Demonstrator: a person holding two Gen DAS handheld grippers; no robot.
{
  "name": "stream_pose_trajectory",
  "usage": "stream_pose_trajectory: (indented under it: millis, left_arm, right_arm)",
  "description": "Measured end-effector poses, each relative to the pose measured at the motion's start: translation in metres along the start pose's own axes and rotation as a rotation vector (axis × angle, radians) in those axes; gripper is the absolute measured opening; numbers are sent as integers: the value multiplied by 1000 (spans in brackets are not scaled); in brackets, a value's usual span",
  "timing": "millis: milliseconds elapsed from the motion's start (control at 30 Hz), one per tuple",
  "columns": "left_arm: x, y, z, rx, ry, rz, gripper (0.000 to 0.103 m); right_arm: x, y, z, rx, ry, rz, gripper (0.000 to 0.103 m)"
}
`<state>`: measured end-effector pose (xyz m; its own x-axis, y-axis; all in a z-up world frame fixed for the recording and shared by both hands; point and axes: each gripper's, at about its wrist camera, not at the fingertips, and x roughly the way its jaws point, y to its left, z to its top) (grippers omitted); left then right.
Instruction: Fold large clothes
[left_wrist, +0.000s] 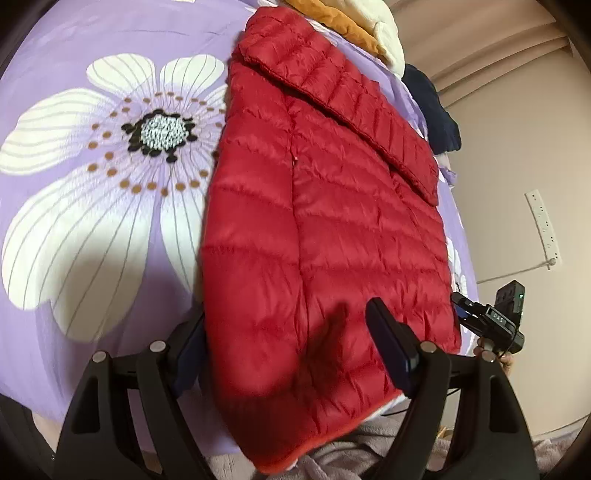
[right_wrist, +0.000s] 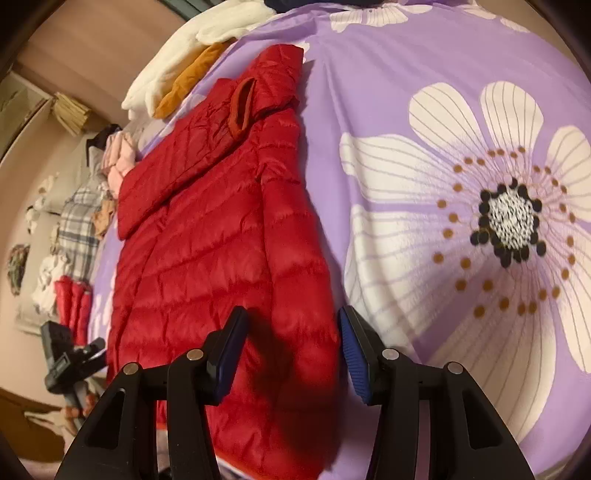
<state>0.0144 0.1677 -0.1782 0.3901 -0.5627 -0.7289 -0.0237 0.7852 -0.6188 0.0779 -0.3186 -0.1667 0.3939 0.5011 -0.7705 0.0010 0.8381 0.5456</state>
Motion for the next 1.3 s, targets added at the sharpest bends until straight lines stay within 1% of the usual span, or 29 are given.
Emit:
stream_pose_trajectory:
  millis: [67,200,267,567,733,933,1100,1167,1300]
  left_arm:
    - [-1,-1,-5,0,6,-5,81]
    - [1,-9,-10,25,16,6,81]
    - [3,-13,-11,40,16,13,85]
    - [17,-24,-4,54,12,-1,85]
    - [22,-30,-4,78,15,16,85]
    - [23,-32,-8,90,14,26,85]
    - [24,-38,-13,112,19,35,85]
    - [24,-40,-16,118,16,44,85]
    - [24,-40,-16,105,9,36,84]
  right_arm:
    - [-1,-2,-4,4,8,25,50]
    - [0,-5,-10,21,23,103,50]
    - [4,-5,-9,43,22,132,52]
    - [22,8,0,63,7,188,53]
    - [26,13,1,61,6,193,53]
    - [24,9,-3,60,25,209,53]
    - [21,11,-9,35,49,204,53]
    - [21,12,-11,41,46,200,53]
    - [22,16,-11,28,39,182,53]
